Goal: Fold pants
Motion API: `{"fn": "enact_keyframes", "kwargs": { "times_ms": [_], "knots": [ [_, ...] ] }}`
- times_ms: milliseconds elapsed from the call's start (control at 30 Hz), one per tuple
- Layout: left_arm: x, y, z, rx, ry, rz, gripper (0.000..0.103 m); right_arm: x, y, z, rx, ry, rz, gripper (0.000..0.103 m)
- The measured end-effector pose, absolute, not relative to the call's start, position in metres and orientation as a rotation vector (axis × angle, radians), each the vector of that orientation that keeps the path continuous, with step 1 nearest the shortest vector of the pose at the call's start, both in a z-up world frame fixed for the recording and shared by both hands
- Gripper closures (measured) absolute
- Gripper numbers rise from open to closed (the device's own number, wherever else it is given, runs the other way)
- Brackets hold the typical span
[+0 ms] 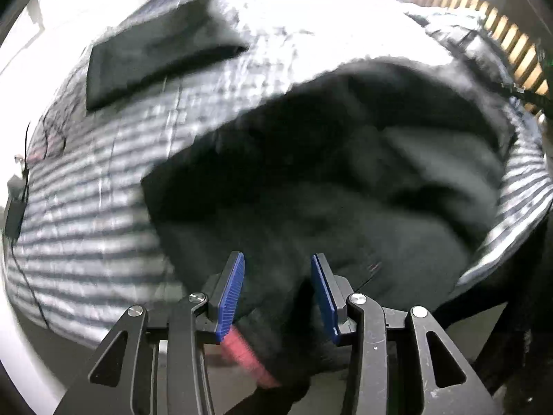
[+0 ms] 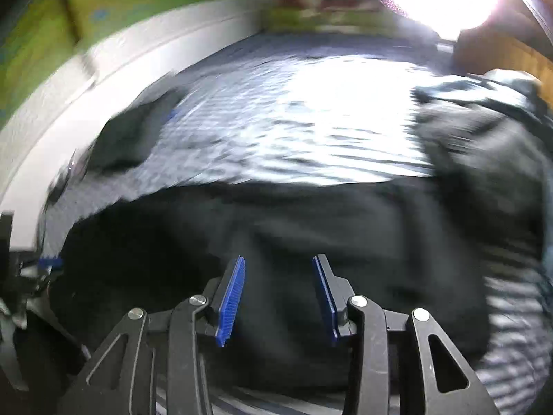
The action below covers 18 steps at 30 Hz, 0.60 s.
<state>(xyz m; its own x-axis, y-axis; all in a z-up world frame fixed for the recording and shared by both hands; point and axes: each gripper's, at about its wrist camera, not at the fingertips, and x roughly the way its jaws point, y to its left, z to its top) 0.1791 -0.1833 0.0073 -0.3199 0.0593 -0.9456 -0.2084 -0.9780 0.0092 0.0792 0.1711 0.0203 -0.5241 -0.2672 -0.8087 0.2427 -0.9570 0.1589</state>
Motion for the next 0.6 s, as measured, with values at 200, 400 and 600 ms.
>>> {"fn": "enact_keyframes", "kwargs": {
  "times_ms": [200,400,600],
  "knots": [
    [0.191,-0.213,0.018,-1.723,0.073,2.484,0.048,0.058,0.098,-0.039,1.484,0.173,-2.413,0.066],
    [0.202,-0.244,0.052,-1.638,-0.084,2.598,0.048,0.06,0.093,0.001,1.354,0.079,-2.422,0.066],
    [0.171,-0.222,0.051,-1.565,-0.052,2.554,0.048,0.02,0.041,-0.018,1.387,-0.028,-2.347,0.066]
  ]
}}
